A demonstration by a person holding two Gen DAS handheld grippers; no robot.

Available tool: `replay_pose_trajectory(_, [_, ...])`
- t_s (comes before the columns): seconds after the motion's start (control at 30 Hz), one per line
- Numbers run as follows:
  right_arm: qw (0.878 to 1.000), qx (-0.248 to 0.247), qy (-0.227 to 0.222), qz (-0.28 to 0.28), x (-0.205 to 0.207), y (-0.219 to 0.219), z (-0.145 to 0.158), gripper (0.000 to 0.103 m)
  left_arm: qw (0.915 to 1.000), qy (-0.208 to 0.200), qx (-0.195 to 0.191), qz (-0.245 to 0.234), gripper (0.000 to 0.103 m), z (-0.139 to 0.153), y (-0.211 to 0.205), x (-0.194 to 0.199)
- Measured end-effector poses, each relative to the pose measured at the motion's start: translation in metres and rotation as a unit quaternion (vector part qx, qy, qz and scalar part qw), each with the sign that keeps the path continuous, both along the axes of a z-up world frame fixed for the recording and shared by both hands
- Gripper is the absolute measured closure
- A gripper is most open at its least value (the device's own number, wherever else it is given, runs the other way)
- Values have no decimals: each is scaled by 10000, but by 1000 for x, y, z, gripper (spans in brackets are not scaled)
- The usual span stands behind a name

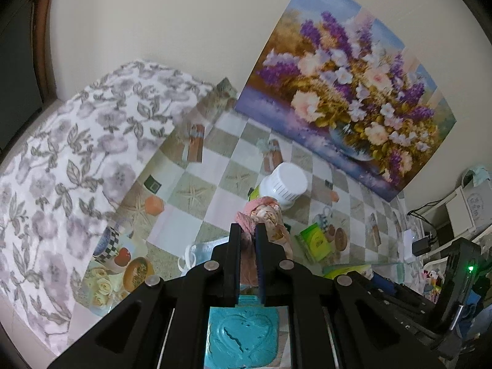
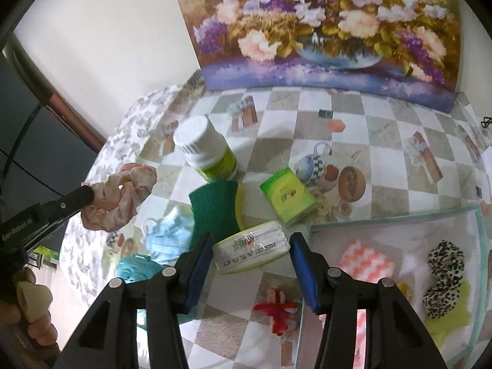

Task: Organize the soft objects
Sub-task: 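Carry pink scrunchie and white tube over the white box with both grippers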

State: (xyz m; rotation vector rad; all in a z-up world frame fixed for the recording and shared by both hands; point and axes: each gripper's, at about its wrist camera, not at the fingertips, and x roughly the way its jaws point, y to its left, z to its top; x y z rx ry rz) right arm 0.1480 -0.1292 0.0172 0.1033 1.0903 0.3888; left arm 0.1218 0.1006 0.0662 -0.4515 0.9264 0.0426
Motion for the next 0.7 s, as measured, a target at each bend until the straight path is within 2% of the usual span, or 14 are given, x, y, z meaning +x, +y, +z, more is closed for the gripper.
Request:
replay_pose_trajectory(0.33, [9988,203,-325,-297,-7,-33,35,49,9988,-350,257,-231,94,33,-31,-12])
replay_pose_trajectory(0.53, [9958,219,-405,-795,-7,-77,46,49,9973,-375,354,-531,94,38,-65,-10])
replay_pose_trajectory(0.7, [9887,195,-389,-1435,-8,-130,48,49,9945,-327,461,-880,94,38,-102,-6])
